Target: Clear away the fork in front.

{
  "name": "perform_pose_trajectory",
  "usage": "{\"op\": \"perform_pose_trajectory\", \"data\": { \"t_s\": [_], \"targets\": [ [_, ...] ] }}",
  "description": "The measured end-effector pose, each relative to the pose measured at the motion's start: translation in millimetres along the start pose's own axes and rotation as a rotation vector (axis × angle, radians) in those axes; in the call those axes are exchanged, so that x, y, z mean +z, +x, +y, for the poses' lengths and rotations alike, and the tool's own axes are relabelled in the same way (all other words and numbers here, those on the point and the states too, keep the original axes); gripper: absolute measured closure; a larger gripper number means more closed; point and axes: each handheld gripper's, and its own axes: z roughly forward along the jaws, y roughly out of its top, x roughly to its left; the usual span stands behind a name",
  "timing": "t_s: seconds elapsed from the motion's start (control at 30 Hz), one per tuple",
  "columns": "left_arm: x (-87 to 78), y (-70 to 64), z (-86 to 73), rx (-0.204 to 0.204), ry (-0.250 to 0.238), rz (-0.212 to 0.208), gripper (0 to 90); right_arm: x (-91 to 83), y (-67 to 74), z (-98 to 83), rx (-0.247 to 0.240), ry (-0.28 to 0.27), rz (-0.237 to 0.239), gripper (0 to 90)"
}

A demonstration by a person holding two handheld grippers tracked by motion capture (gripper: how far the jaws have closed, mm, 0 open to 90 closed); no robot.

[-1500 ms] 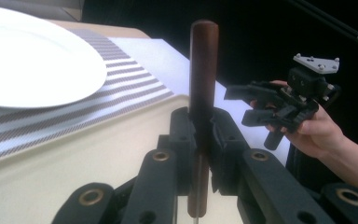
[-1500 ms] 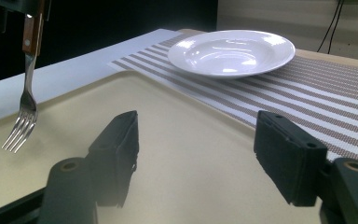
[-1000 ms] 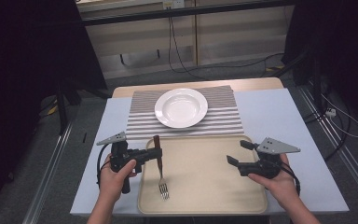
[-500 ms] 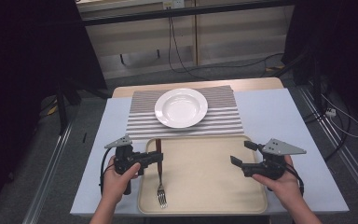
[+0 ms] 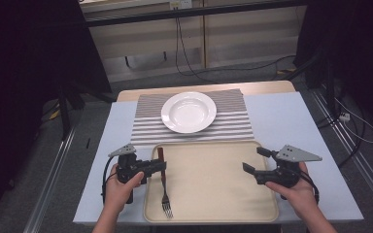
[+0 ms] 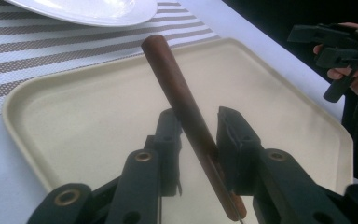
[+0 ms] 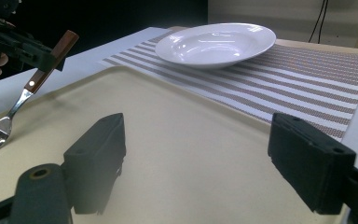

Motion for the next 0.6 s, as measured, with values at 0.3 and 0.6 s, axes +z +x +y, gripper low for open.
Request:
{"op": "perform_pose_trajectory", "data": {
  "t_s": [0.3,0.6],
  "targets": [
    [1.5,1.9,-5.7,0.021,0.032,0.028,67.5,0.1,0.4,-1.5,-0.004,0.006,0.006,19.2],
    [13.0,11.2,-10.2,0.037,0.082,0.096,60.8,0.4,1.0,-1.9,-0.003,0.011,0.010,19.2]
  ]
}}
